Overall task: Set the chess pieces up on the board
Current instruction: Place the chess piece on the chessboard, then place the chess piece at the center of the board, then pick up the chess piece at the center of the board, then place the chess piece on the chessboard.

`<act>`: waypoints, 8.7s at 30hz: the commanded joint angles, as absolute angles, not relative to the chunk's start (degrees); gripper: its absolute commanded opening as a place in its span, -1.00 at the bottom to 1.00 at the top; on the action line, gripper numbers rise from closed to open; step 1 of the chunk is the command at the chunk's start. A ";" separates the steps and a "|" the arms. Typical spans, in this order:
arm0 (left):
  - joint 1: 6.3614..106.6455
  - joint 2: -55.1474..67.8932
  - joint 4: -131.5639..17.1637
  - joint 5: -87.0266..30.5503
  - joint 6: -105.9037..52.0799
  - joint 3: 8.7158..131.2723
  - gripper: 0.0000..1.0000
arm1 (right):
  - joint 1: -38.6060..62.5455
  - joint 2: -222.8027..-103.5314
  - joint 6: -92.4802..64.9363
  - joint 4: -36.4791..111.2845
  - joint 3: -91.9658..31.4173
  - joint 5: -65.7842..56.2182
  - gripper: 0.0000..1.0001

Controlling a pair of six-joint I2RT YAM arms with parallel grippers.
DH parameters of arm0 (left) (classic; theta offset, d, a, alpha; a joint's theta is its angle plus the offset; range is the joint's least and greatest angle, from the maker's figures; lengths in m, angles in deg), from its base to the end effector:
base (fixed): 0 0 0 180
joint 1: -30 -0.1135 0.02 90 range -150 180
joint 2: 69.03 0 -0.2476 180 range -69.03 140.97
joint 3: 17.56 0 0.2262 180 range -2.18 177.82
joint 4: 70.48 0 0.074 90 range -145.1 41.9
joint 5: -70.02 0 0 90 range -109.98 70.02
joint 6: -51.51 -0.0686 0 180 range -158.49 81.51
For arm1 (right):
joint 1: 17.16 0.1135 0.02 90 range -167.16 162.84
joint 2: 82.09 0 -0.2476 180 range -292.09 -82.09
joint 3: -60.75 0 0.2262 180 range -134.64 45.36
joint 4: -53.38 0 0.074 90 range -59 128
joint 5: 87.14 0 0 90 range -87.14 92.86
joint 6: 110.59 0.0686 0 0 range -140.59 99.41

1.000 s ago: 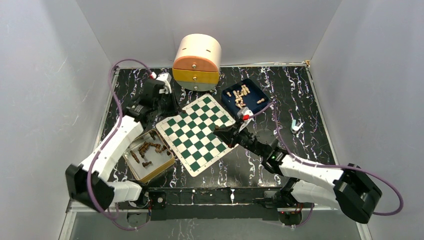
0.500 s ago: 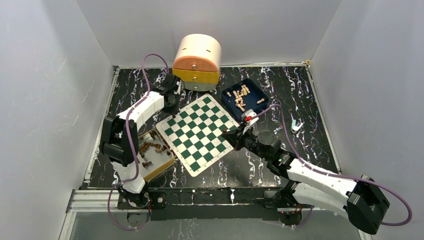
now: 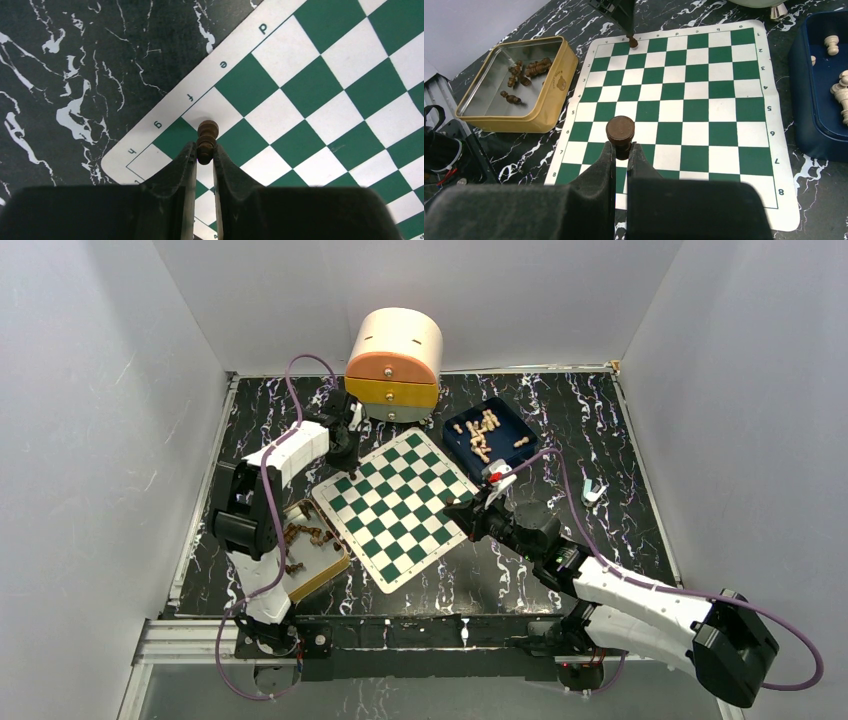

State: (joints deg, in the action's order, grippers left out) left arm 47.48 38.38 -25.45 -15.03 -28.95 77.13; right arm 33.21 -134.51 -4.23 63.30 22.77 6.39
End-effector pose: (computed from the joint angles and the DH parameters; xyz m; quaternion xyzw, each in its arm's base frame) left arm 0.3744 -0.1117 0.1796 0.0545 0.9583 -0.0245 0.2795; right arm 0.1500 0.1745 0.2421 -0.1947 0.7081 0.3542 0.5790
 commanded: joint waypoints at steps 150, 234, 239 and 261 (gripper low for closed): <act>48.00 -21.65 -39.30 -18.66 -32.18 41.48 -0.31 | 30.39 -187.13 2.01 0.17 -23.70 -4.73 -0.38; 56.55 -8.52 -84.67 -37.77 2.27 37.60 -0.62 | 24.64 -165.49 74.24 69.60 -7.60 -7.60 -0.56; 56.71 -9.03 -84.86 -37.28 2.08 37.44 -0.62 | 24.69 -165.46 74.41 69.62 -7.21 -7.12 -0.56; 57.25 -9.39 -60.60 -32.40 -6.60 46.43 -1.00 | 24.81 -161.92 65.72 70.09 -2.19 -8.57 -0.01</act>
State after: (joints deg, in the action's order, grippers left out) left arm 57.12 -8.28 -76.42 -36.95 0.40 38.88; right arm 24.56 -165.63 71.64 68.15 -4.81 -7.97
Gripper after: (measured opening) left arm 0.146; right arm 0.427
